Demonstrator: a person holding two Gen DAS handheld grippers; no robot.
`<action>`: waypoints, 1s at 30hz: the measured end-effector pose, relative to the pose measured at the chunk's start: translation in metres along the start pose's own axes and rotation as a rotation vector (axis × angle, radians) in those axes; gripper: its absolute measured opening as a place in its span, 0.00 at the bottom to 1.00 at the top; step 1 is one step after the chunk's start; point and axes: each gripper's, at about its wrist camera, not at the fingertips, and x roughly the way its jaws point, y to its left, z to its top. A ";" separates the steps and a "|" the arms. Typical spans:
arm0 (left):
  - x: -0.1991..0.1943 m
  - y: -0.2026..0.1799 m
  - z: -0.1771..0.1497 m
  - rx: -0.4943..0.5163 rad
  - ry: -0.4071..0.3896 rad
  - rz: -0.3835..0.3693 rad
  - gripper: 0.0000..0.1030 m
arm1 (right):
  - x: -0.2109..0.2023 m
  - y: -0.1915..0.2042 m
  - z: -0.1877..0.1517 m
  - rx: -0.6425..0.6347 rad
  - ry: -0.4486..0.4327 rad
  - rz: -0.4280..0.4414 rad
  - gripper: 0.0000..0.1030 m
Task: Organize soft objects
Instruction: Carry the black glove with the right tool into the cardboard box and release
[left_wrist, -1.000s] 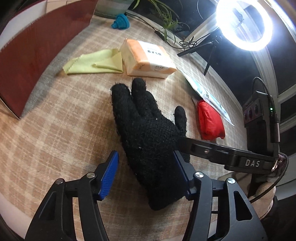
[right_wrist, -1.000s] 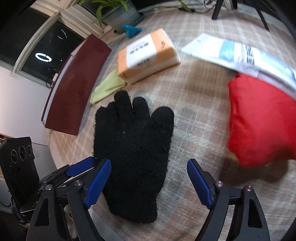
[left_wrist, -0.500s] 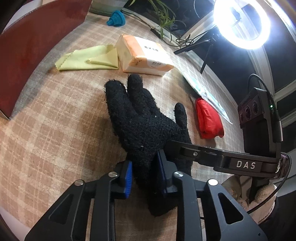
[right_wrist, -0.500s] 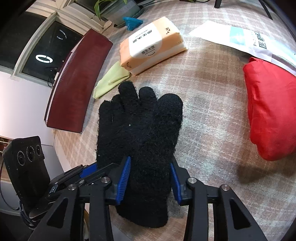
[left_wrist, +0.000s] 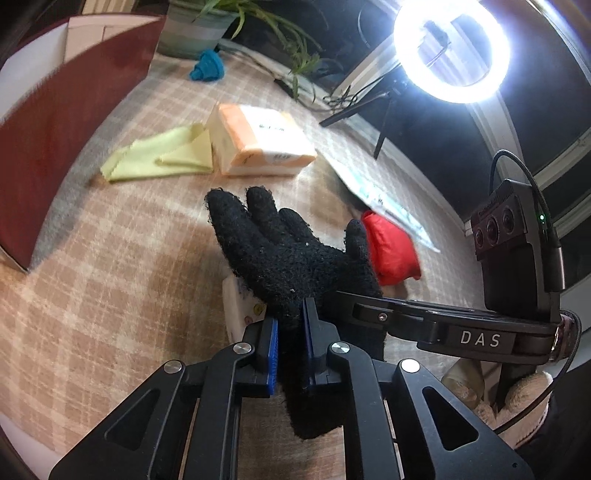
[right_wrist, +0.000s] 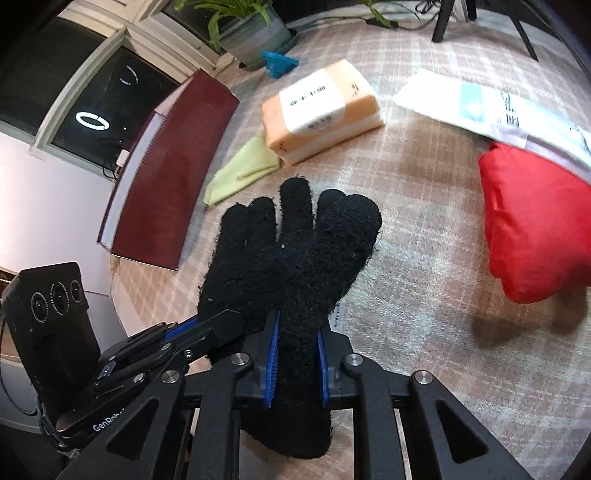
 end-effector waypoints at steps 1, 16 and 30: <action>-0.004 -0.001 0.002 0.005 -0.010 -0.005 0.09 | -0.002 0.002 0.000 -0.002 -0.006 0.001 0.15; -0.089 0.009 0.044 0.063 -0.190 -0.019 0.09 | -0.047 0.075 0.025 -0.099 -0.140 0.063 0.15; -0.150 0.074 0.082 0.061 -0.313 0.096 0.09 | -0.022 0.175 0.069 -0.221 -0.178 0.124 0.15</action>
